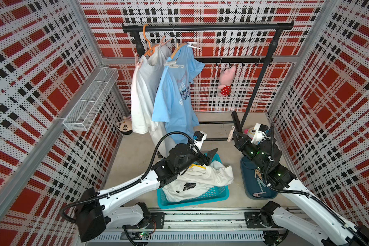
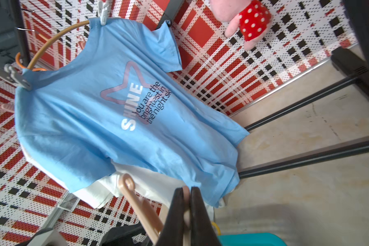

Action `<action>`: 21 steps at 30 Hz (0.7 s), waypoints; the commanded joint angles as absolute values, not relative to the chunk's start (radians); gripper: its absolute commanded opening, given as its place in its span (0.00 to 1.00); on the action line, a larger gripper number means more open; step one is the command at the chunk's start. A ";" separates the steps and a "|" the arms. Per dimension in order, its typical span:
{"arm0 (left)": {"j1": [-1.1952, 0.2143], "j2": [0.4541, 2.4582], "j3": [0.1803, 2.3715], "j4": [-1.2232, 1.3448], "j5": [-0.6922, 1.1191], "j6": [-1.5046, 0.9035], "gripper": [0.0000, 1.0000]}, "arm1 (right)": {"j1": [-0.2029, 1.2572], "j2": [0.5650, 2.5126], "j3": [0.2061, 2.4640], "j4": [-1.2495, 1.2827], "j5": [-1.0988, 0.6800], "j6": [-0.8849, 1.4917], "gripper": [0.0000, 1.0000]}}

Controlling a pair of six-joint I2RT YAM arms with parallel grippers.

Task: Use clothespins to secure the t-shirt on both sides of the hanger
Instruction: Pick up the clothespin from the storage box.

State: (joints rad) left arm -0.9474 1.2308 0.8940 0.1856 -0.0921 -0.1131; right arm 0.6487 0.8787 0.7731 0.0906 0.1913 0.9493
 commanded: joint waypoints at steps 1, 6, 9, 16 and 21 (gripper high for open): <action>-0.972 1.255 0.939 0.262 -0.142 -0.101 0.87 | 0.701 0.891 0.803 0.177 0.290 0.905 0.00; -0.987 1.291 0.972 0.272 -0.183 -0.115 0.83 | 0.754 0.894 0.787 0.192 0.342 0.881 0.00; -0.989 1.305 0.986 0.272 -0.205 -0.117 0.79 | 0.762 0.897 0.781 0.203 0.344 0.884 0.00; -0.991 1.321 1.023 0.250 -0.203 -0.107 0.69 | 0.778 0.900 0.774 0.203 0.348 0.867 0.00; -0.998 1.329 1.037 0.248 -0.189 -0.077 0.65 | 0.782 0.914 0.767 0.239 0.334 0.867 0.00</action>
State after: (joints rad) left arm -0.9890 1.3190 1.0012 0.2333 -0.1917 -0.0998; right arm 0.7708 0.9031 0.7757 0.1940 0.3347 0.8772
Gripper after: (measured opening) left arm 0.656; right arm 0.079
